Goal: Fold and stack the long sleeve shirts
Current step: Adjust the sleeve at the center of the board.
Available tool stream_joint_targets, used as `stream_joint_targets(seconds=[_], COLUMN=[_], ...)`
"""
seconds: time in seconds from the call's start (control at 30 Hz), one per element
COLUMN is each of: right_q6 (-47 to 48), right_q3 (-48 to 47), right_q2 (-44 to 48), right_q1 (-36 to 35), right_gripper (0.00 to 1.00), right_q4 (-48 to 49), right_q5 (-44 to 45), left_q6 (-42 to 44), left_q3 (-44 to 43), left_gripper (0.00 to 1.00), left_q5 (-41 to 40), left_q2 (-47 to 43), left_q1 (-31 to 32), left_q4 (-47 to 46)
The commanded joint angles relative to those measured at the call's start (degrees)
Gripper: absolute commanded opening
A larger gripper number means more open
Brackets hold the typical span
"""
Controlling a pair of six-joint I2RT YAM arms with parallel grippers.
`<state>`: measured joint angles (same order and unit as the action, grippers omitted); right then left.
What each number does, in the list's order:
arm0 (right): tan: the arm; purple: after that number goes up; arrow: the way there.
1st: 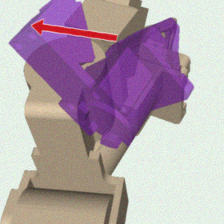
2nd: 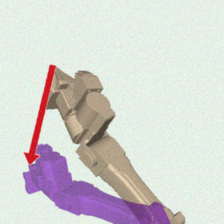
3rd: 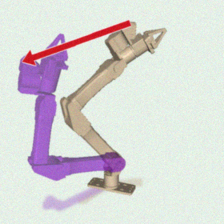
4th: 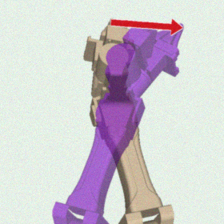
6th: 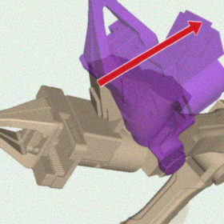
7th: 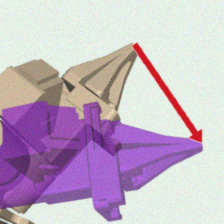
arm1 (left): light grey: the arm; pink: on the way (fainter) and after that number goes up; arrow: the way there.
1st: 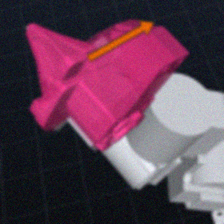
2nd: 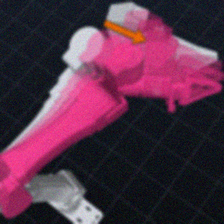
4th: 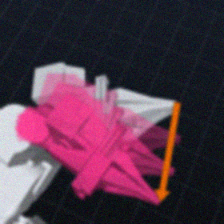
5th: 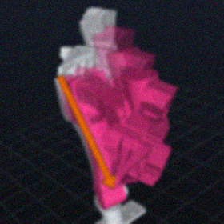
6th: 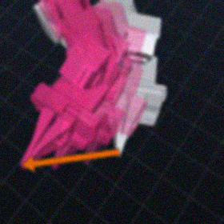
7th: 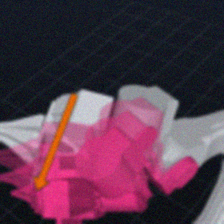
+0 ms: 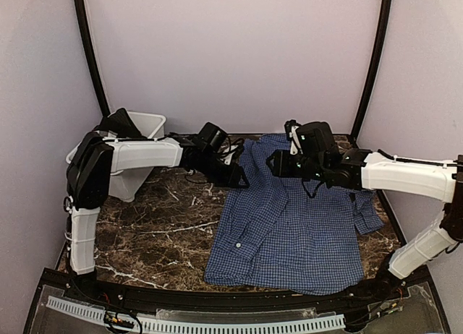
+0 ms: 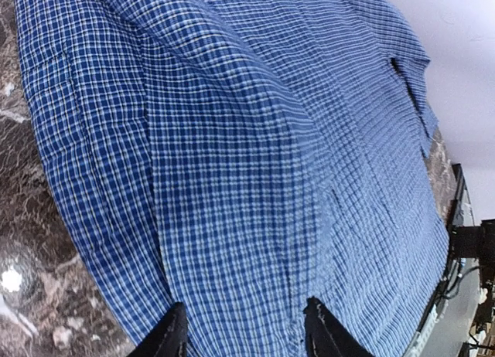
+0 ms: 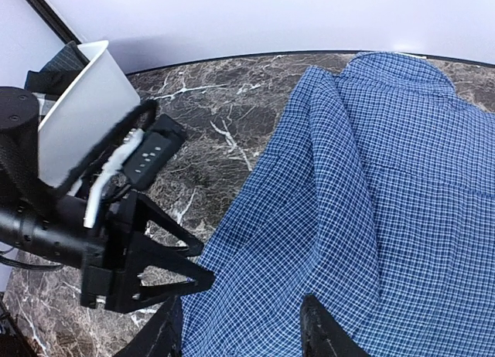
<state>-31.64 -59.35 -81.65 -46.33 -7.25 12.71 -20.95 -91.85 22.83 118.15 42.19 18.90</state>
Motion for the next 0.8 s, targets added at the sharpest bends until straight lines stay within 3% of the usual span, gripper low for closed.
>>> stream_joint_targets(seconds=[0.0, 0.33, 0.57, 0.77], right_q6=[-0.37, 1.61, 2.91, 2.52], right_q3=[-0.84, -0.22, -0.50, 0.37], right_q2=[0.26, 1.81, 2.31, 4.35], right_q1=[0.87, 0.86, 0.89, 0.89], right_gripper=[0.49, 0.51, 0.50, 0.50], right_q4=[2.71, 2.68, 1.90, 1.94], right_q5=[1.50, -1.13, -4.09, -1.21], left_q6=[1.89, 1.28, 0.35, -1.08], left_q3=[-7.90, -19.06, -24.94, -26.73], left_gripper=[0.49, 0.48, 0.48, 0.43], left_q5=[-4.94, -10.40, -8.71, -8.18], left_q2=[6.56, 16.50, 22.33, 23.92], left_q1=[0.36, 0.43, 0.41, 0.41], left_q4=[1.29, -0.04, 0.88, 1.70])
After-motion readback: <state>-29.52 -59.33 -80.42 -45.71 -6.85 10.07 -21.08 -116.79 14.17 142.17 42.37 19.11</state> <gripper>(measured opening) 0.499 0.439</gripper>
